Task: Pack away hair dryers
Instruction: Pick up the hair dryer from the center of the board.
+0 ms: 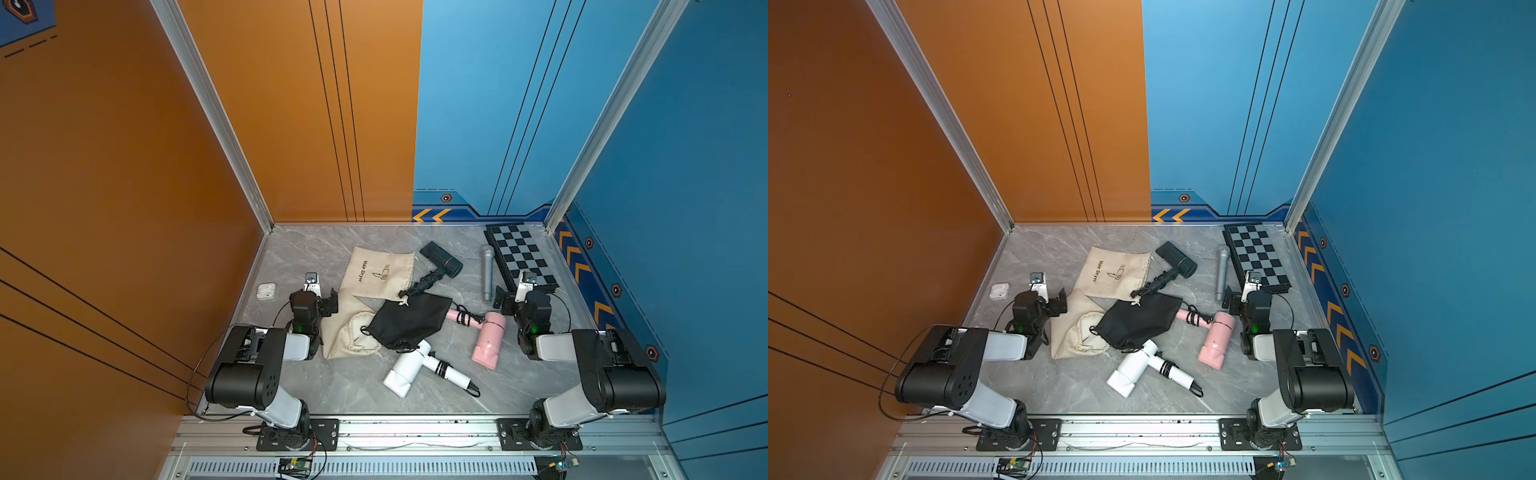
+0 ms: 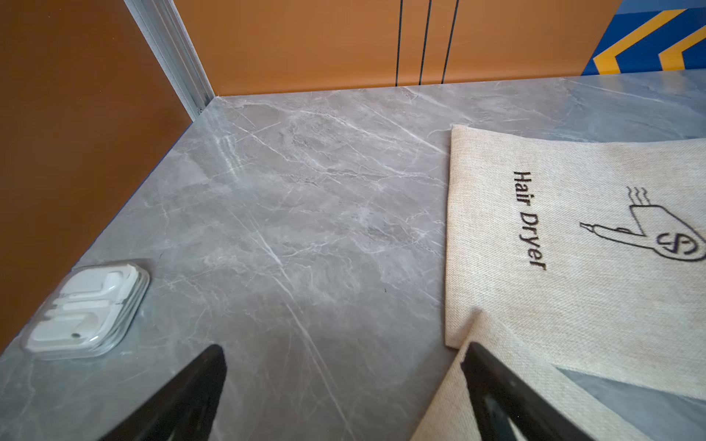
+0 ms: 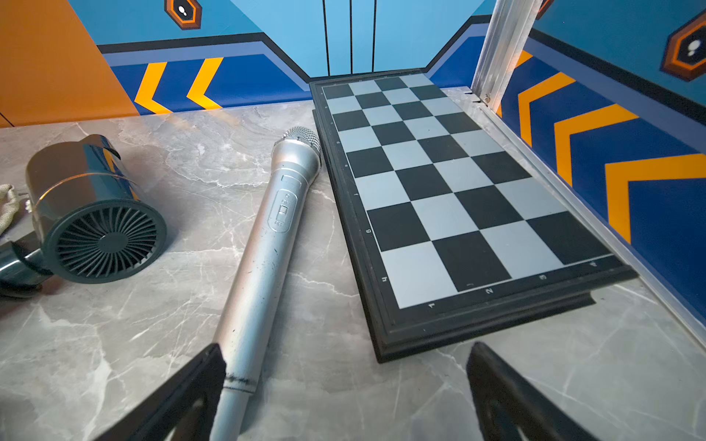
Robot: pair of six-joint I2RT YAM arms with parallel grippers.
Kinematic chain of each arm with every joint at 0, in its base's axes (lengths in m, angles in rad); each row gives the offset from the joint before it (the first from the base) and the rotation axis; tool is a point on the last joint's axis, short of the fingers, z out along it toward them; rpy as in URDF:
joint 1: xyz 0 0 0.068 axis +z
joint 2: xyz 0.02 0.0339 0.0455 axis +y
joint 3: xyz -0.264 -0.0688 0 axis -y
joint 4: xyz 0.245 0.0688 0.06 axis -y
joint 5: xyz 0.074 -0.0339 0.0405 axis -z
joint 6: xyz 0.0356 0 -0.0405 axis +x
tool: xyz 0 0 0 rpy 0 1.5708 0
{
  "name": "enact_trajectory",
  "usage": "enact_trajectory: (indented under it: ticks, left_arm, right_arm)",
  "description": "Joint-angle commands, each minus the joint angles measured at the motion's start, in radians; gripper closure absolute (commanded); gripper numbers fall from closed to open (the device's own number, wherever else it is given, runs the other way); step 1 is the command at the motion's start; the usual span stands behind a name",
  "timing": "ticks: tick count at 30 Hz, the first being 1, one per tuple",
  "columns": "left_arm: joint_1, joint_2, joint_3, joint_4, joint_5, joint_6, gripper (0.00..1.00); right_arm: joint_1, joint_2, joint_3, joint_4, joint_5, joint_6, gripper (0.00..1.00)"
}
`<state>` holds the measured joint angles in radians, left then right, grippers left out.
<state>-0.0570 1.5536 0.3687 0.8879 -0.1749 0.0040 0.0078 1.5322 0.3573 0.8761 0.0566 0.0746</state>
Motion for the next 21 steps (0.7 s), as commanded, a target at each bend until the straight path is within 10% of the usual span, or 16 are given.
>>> enact_trajectory:
  ticks: [1, 21]
  left_arm:
    - [0.004, 0.003, 0.012, 0.019, -0.016, 0.009, 0.02]
    - [0.016, 0.012, 0.022, 0.016, -0.013, 0.001, 0.02]
  right_arm:
    - [-0.004, 0.014, 0.017, 0.027, 0.004, -0.008, 0.0]
    - [0.004, 0.014, 0.02, 0.021, 0.024, -0.013, 0.0]
